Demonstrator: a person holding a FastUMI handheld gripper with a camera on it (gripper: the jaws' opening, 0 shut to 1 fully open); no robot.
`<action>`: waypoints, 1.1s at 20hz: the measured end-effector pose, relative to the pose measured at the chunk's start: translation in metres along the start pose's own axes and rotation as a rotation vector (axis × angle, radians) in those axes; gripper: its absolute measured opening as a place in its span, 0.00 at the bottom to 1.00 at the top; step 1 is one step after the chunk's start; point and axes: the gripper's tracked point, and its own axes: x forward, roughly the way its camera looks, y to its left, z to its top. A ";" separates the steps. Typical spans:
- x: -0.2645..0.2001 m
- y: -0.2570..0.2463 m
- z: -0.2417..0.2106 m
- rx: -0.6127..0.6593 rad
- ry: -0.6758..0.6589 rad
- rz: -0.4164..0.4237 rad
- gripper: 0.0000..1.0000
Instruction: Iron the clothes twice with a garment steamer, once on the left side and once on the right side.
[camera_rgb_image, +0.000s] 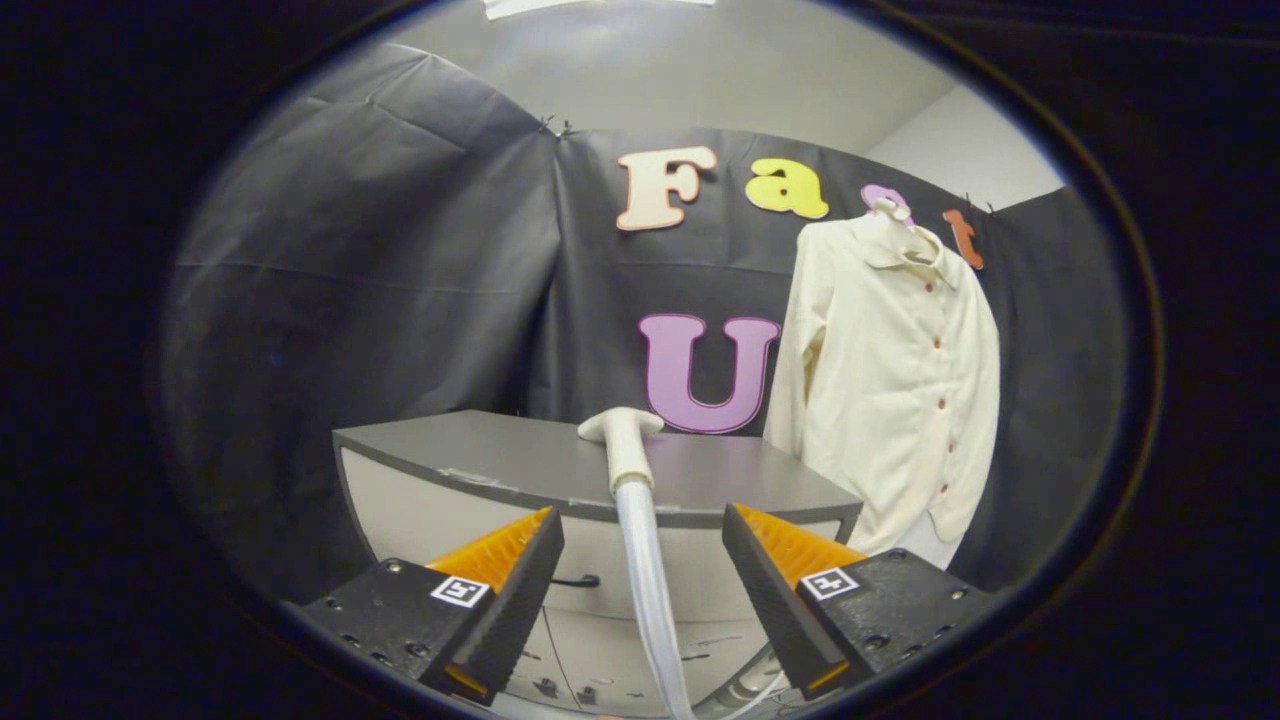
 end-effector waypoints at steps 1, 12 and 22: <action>0.013 0.001 0.000 0.009 0.009 0.012 0.97; 0.104 0.020 0.010 0.125 0.110 0.082 0.92; 0.142 0.025 -0.032 0.127 0.373 0.113 0.56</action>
